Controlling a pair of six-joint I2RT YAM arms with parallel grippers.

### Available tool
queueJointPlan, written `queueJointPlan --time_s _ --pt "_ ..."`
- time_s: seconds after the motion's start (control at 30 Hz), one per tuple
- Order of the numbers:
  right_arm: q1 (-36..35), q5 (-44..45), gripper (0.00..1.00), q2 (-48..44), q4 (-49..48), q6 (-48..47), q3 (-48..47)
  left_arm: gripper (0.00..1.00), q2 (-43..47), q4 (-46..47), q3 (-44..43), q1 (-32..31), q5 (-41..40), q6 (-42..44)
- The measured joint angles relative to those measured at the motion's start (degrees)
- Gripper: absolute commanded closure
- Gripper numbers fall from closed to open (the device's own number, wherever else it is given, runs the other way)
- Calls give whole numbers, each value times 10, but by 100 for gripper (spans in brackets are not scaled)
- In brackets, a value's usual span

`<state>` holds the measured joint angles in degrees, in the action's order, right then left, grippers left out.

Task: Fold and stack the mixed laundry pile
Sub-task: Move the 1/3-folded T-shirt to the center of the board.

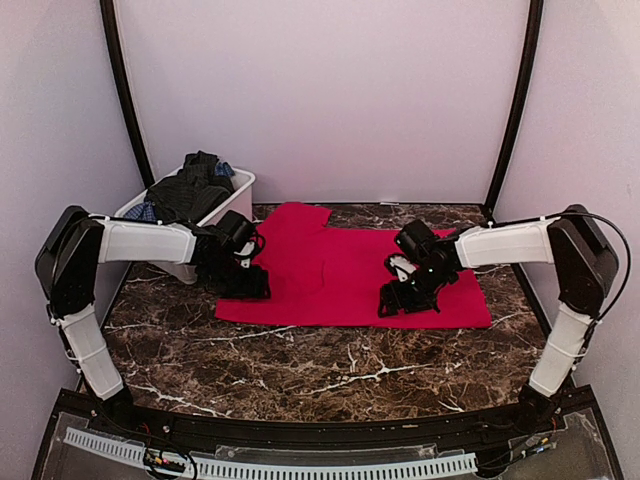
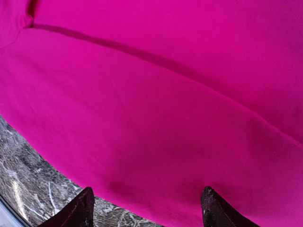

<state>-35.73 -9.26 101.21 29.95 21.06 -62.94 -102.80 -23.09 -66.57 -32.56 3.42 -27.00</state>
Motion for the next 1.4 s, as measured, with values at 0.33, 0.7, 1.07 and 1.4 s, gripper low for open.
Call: queueJointPlan --time_s 0.33,0.7,1.07,1.4 --pt "1 -34 28 -17 -37 9 54 32 3 4 51 -35 -10 -5" --pt "-16 -106 28 -94 -40 57 143 32 76 3 140 -95 -16 -44" --pt "-69 -155 27 -154 -22 109 207 31 210 -2 268 -127 40 -148" --pt "-1 -136 24 -238 66 96 125 22 232 -113 168 -126 35 -127"
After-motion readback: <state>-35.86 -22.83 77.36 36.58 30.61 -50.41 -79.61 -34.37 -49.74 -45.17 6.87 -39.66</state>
